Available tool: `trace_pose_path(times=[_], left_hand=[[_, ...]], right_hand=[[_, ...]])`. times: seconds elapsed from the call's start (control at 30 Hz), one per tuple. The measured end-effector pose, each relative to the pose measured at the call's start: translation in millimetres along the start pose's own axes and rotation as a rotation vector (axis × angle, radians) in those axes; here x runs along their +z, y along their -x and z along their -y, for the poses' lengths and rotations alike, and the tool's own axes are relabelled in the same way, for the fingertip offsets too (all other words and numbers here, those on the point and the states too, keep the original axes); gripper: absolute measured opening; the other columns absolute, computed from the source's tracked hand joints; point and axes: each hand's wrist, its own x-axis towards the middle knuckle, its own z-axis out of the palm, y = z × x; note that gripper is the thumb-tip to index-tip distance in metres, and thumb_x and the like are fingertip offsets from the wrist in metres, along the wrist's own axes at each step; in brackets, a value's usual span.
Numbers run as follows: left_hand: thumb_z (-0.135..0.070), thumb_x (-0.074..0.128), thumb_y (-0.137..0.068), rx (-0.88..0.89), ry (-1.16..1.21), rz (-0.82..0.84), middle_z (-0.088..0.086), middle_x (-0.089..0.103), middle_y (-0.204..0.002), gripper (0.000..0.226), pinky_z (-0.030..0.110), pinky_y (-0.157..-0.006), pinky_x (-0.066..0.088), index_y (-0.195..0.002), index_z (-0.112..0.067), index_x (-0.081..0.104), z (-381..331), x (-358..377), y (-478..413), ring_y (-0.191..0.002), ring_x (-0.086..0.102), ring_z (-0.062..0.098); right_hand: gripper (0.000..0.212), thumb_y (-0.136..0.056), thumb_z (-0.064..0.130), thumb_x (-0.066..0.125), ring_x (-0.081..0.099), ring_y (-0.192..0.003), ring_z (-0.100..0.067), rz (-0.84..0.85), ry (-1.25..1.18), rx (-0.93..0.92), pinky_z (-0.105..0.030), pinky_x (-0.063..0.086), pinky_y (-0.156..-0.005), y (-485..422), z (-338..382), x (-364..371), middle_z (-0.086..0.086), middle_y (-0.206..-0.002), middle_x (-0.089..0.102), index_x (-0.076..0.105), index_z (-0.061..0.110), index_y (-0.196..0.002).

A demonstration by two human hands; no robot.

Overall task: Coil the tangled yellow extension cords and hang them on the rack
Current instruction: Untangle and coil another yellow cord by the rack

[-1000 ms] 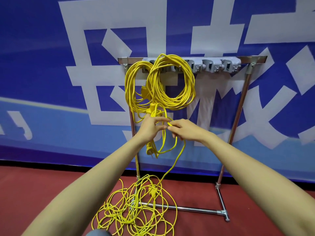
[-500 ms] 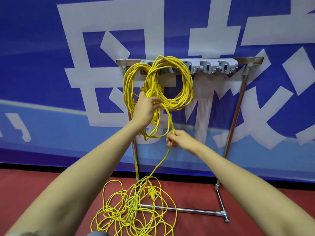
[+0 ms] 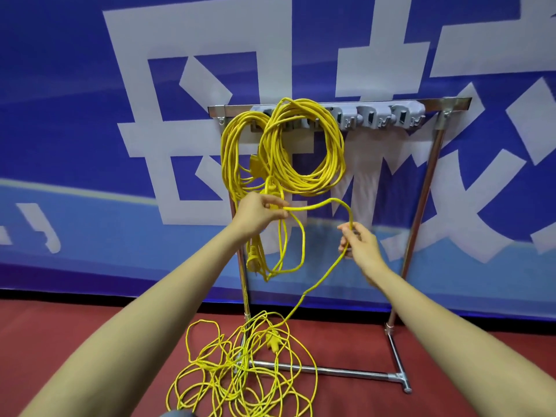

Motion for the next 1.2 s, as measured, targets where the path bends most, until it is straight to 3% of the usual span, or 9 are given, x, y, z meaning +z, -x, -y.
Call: trace_pose_path(times=[0.17, 0.3, 0.43, 0.63, 0.73, 0.87, 0.97, 1.1, 1.2], left_hand=[[0.0, 0.064, -0.084, -0.153, 0.155, 0.042, -0.001, 0.051, -0.077, 0.031, 0.027, -0.061, 0.038, -0.106, -0.017, 0.052, 23.0, 8.4, 12.5, -0.067, 0.044, 0.013], [-0.013, 0.049, -0.096, -0.162, 0.16, -0.118, -0.002, 0.053, -0.089, 0.007, 0.03, -0.062, 0.037, -0.1, -0.017, 0.044, 37.4, 2.0, 16.4, -0.072, 0.045, 0.017], [-0.016, 0.042, -0.099, -0.178, 0.228, -0.26, 0.001, 0.058, -0.086, 0.013, 0.045, -0.081, 0.047, -0.089, -0.023, 0.04, 46.0, -4.3, 16.2, -0.087, 0.056, 0.024], [-0.011, 0.042, -0.101, -0.091, 0.232, -0.24, 0.005, 0.06, -0.087, 0.004, 0.03, -0.069, 0.041, -0.099, -0.014, 0.042, 39.6, 15.0, 20.6, -0.073, 0.052, 0.013], [-0.012, 0.044, -0.101, -0.12, 0.258, -0.183, 0.004, 0.061, -0.085, 0.014, 0.032, -0.066, 0.04, -0.091, -0.021, 0.043, 43.2, 30.2, 23.8, -0.069, 0.05, 0.014], [-0.007, 0.043, -0.101, -0.18, 0.357, -0.069, 0.005, 0.056, -0.075, 0.014, 0.027, -0.059, 0.039, -0.091, -0.017, 0.041, 46.4, 46.2, 33.5, -0.06, 0.048, 0.014], [-0.006, 0.041, -0.102, -0.213, 0.423, 0.001, 0.007, 0.057, -0.079, 0.007, 0.025, -0.062, 0.049, -0.1, -0.013, 0.04, 45.3, 53.2, 37.5, -0.066, 0.058, 0.015], [-0.009, 0.038, -0.103, -0.198, 0.369, 0.072, 0.009, 0.054, -0.076, 0.003, 0.028, -0.059, 0.046, -0.104, -0.012, 0.038, 38.8, 58.8, 36.8, -0.063, 0.053, 0.015], [-0.013, 0.039, -0.103, -0.175, 0.302, 0.05, 0.006, 0.05, -0.074, 0.002, 0.029, -0.058, 0.037, -0.101, -0.015, 0.039, 36.8, 57.7, 30.3, -0.062, 0.043, 0.015]], right_hand=[[0.019, -0.093, 0.012, 0.046, 0.049, -0.059, -0.027, -0.263, 0.316, 0.139, -0.037, 0.055, -0.059, -27.0, -21.6, -28.3, -0.009, -0.068, 0.052, 0.063, 0.009, -0.101], [0.017, -0.089, 0.015, 0.057, 0.06, -0.068, -0.034, -0.197, 0.658, 0.265, -0.046, 0.055, -0.069, -31.5, -38.2, -44.0, -0.024, -0.092, 0.064, 0.044, 0.008, -0.099], [0.004, -0.092, 0.016, 0.051, 0.06, -0.094, -0.036, 0.081, 1.15, 0.117, -0.033, 0.041, -0.068, -5.7, -20.2, -36.4, -0.019, -0.103, 0.064, 0.052, 0.014, -0.095], [0.036, -0.088, -0.001, 0.041, 0.056, -0.102, -0.036, 0.691, 1.565, -0.222, -0.035, 0.045, -0.081, 22.3, 11.7, 19.7, -0.014, -0.111, 0.051, 0.063, 0.01, -0.115], [0.047, -0.087, -0.007, 0.041, 0.049, -0.107, -0.033, 0.886, 1.478, -0.469, -0.029, 0.034, -0.079, 33.1, 31.1, 38.5, -0.016, -0.115, 0.045, 0.06, 0.013, -0.125], [0.038, -0.085, -0.007, 0.05, 0.05, -0.095, -0.024, 0.808, 1.176, -0.784, -0.025, 0.037, -0.079, 39.7, 47.3, 44.7, -0.01, -0.106, 0.056, 0.06, 0.009, -0.118], [0.018, -0.092, 0.011, 0.055, 0.056, -0.09, -0.026, 0.611, 0.987, -0.713, -0.031, 0.04, -0.072, 43.3, 51.9, 47.2, -0.006, -0.097, 0.057, 0.048, 0.008, -0.108], [0.023, -0.091, 0.016, 0.059, 0.059, -0.09, -0.027, 0.454, 0.843, -0.613, -0.037, 0.048, -0.073, 45.2, 51.9, 53.0, -0.007, -0.103, 0.061, 0.043, 0.01, -0.107], [0.029, -0.088, 0.02, 0.064, 0.06, -0.07, -0.023, 0.262, 0.594, -0.438, -0.033, 0.053, -0.055, 44.7, 50.6, 58.1, -0.004, -0.094, 0.057, 0.038, 0.015, -0.1]])
